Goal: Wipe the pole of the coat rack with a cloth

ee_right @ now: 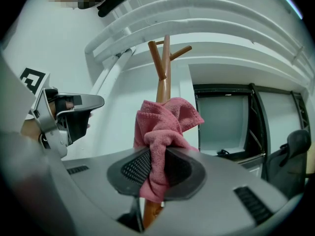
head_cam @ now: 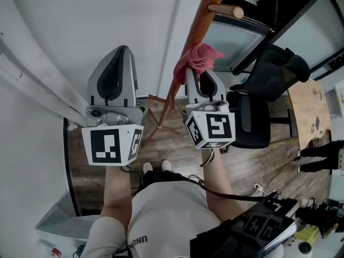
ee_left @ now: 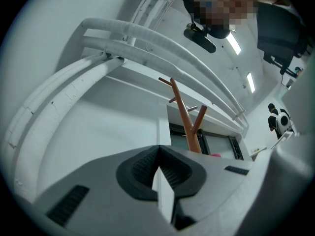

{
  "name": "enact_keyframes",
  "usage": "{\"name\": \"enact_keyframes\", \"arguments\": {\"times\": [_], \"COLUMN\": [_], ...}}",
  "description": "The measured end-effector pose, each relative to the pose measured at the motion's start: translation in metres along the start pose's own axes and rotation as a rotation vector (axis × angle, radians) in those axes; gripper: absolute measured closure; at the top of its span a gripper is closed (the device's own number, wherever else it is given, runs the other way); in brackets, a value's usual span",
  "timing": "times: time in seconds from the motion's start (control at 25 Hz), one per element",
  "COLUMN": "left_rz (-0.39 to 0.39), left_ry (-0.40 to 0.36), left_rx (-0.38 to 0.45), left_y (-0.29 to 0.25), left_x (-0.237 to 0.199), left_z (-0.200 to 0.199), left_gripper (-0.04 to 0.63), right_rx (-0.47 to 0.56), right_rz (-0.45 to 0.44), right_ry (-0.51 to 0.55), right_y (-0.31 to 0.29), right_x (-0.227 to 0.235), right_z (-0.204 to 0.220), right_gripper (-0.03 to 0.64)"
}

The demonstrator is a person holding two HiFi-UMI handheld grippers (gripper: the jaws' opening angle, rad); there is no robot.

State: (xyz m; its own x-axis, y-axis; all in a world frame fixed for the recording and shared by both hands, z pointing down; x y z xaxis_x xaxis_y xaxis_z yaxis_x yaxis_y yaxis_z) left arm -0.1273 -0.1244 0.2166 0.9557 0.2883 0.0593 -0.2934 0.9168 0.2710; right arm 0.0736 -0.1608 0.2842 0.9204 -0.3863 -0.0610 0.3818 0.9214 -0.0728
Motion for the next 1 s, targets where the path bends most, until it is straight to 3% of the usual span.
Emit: {"name": "enact_keyframes", "arguments": {"times": [1.0], "left_rz": [0.008], "left_ry": [0.027], "left_rx": [-0.056], "left_y": [0.007], "left_x": [0.003], "left_z": [0.019], "left_gripper": [0.581], "right_rx": [-0.095], "right_rz": [-0.001], "right_ry": [0.020], "right_y": [-0.003], "right_x": [-0.008], "right_z": [0.032], "right_gripper": [0.543]}}
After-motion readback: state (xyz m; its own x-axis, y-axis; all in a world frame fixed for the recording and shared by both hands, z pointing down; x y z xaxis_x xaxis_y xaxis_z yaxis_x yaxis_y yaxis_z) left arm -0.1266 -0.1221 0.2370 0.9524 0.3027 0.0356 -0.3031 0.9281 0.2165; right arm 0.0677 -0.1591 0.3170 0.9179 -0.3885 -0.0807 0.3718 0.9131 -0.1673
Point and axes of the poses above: the fingertips, and each gripper's own axes: y backward along the fingers, x to its right, z out of its underside, the point moved 8 cm from there along y, backward along the fingers, and after that the axes turned 12 degrees about -x, right-handed, at the moved point
